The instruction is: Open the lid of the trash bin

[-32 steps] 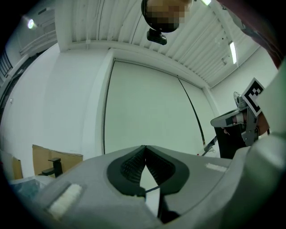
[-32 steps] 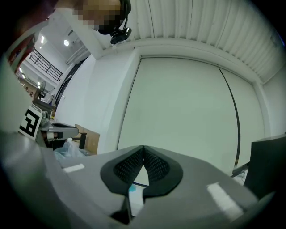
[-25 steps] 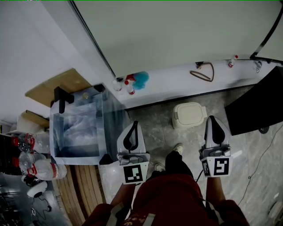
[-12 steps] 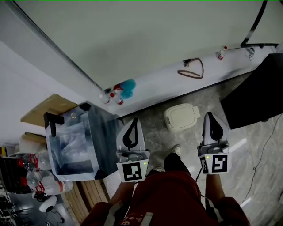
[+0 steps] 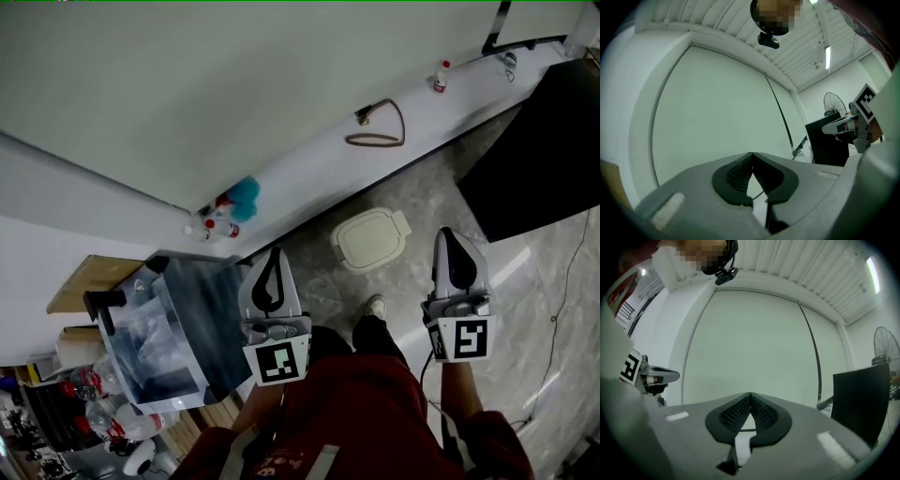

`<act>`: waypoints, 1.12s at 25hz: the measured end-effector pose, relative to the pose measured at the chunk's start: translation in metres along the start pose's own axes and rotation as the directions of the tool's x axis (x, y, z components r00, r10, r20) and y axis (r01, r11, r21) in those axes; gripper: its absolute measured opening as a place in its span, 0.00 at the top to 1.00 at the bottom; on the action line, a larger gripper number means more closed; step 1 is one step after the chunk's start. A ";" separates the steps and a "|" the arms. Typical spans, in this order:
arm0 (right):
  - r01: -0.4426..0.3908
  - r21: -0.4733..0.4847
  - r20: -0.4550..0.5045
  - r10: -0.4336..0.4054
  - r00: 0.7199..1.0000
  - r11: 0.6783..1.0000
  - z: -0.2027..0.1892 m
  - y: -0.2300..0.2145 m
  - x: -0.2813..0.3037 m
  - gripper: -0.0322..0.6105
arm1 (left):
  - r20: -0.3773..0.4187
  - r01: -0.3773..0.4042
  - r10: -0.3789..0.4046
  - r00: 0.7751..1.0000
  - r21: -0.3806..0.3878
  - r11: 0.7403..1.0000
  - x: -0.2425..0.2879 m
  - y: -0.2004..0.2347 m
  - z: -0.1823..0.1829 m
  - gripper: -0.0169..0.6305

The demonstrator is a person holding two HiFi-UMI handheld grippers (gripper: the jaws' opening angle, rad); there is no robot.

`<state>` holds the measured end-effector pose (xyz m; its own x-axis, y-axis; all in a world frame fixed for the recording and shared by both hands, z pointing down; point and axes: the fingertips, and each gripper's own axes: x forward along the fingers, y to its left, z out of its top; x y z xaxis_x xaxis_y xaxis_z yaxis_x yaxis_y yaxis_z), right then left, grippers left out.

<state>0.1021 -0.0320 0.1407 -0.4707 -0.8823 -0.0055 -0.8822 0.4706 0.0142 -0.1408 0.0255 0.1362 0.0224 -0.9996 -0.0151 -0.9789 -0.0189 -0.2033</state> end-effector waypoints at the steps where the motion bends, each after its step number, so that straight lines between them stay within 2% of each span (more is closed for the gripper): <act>1: 0.010 0.004 -0.011 -0.010 1.000 1.000 -0.003 -0.001 0.001 0.95 | -0.008 0.015 -0.015 1.000 -0.001 1.000 0.005 -0.003 -0.003 0.97; 8: 0.061 -0.019 -0.094 -0.062 0.994 0.998 -0.045 0.008 0.011 0.95 | -0.040 0.118 -0.120 0.992 -0.049 0.992 0.028 -0.003 -0.042 0.97; 15: 0.100 0.009 -0.197 -0.096 0.976 0.995 -0.079 0.030 0.019 0.95 | -0.076 0.164 -0.171 0.982 -0.090 0.982 0.036 0.006 -0.080 0.97; 21: 0.078 0.016 -0.242 -0.072 0.968 0.997 -0.101 0.050 0.035 0.95 | -0.120 0.189 -0.200 0.973 -0.098 0.977 0.040 0.008 -0.115 0.97; 24: 0.054 0.021 -0.263 -0.047 0.964 0.998 -0.120 0.060 0.043 0.95 | -0.154 0.218 -0.231 0.961 -0.098 0.971 0.043 0.003 -0.140 0.97; 28: 0.029 0.017 -0.304 -0.022 0.953 0.999 -0.155 0.069 0.043 0.95 | -0.200 0.237 -0.265 0.943 -0.153 0.959 0.045 -0.007 -0.180 0.97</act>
<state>0.0222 -0.0394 0.2965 -0.4258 -0.8543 0.2979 -0.8955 0.4451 -0.0034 -0.1691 -0.0233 0.3132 0.2398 -0.9417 0.2359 -0.9650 -0.2578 -0.0486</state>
